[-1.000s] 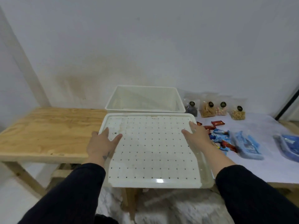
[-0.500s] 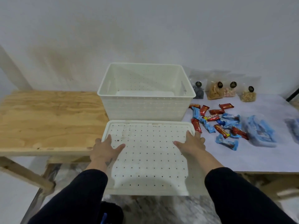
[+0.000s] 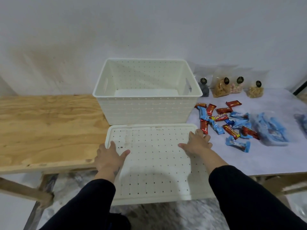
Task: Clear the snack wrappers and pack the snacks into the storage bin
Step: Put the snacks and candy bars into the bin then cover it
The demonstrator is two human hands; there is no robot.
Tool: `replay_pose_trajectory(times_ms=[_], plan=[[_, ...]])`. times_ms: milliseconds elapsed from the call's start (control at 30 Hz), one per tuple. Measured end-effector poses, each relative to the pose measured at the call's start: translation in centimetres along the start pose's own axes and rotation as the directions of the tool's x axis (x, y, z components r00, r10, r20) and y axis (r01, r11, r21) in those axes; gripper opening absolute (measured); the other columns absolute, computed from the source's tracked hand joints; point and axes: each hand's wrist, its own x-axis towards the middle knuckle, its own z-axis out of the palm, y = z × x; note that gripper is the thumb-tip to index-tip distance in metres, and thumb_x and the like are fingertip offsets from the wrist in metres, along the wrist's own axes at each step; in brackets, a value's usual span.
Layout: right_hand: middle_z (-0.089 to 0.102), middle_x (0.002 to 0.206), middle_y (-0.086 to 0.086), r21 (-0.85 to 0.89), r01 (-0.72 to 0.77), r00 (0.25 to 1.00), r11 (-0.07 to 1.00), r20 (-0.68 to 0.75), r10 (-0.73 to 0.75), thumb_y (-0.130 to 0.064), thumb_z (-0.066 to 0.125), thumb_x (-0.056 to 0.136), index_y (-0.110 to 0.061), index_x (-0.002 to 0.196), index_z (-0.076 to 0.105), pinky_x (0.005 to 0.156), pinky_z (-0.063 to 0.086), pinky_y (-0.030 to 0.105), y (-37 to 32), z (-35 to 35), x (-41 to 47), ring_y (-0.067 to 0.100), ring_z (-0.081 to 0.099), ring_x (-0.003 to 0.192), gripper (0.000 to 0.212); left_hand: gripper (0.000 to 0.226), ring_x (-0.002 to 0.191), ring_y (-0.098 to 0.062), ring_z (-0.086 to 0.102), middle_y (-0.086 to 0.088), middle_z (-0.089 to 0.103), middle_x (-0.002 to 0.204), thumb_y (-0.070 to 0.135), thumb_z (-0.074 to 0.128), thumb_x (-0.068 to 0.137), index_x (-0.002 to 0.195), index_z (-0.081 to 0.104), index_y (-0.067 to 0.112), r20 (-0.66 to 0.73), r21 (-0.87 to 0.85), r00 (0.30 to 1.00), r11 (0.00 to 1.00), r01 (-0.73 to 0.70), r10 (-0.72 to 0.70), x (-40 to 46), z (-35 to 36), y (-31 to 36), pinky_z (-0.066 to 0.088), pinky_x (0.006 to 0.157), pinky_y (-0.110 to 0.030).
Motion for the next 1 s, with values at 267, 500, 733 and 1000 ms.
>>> replay_pose_trajectory(times_ms=[267,500,733,1000], plan=[[0.008,0.160,0.007,0.078,0.078,0.996,0.994,0.036,-0.081,-0.052,0.053,0.087,-0.026,0.148,0.023,0.109,0.025,0.046,1.5,-2.9,-2.1,0.035,0.013,0.142,0.072,0.054,0.144,-0.027,0.018,-0.008,0.022,0.155,0.042,0.045,0.093,0.141,0.040,0.017,0.056,0.052,0.966,0.965,-0.257,0.254,0.1,-2.8,6.6,0.026,0.114,-0.045],[0.031,0.155,0.007,0.223,0.099,0.992,0.970,0.054,-0.114,-0.042,0.053,0.093,-0.020,0.150,0.027,0.113,0.030,0.038,5.9,-8.5,-2.6,0.027,0.034,0.140,0.066,0.046,0.136,-0.024,0.038,-0.006,0.040,0.148,0.034,0.048,0.095,0.138,0.046,0.018,0.233,-0.173,0.769,0.803,-0.570,0.596,-2.1,-4.7,18.7,0.032,0.112,-0.036],[0.043,0.149,0.005,0.353,0.164,0.985,0.921,-0.102,-0.136,-0.030,0.058,0.092,-0.016,0.142,0.043,0.109,0.034,0.033,10.5,-13.6,2.5,0.022,0.043,0.134,0.054,0.051,0.133,-0.023,0.044,-0.007,0.045,0.145,0.027,0.054,0.094,0.142,0.042,0.014,0.144,-0.416,0.710,0.693,-0.589,0.690,-3.4,-3.6,30.7,0.035,0.110,-0.033],[0.046,0.145,0.008,0.482,0.205,0.975,0.852,-0.177,-0.134,-0.019,0.060,0.090,-0.018,0.142,0.043,0.102,0.038,0.027,15.9,-18.2,15.4,0.024,0.048,0.129,0.055,0.070,0.134,-0.026,0.040,-0.008,0.034,0.151,0.026,0.062,0.089,0.148,0.026,0.019,0.012,-0.671,0.891,0.664,-0.330,0.455,3.6,0.0,41.5,0.036,0.111,-0.039]])
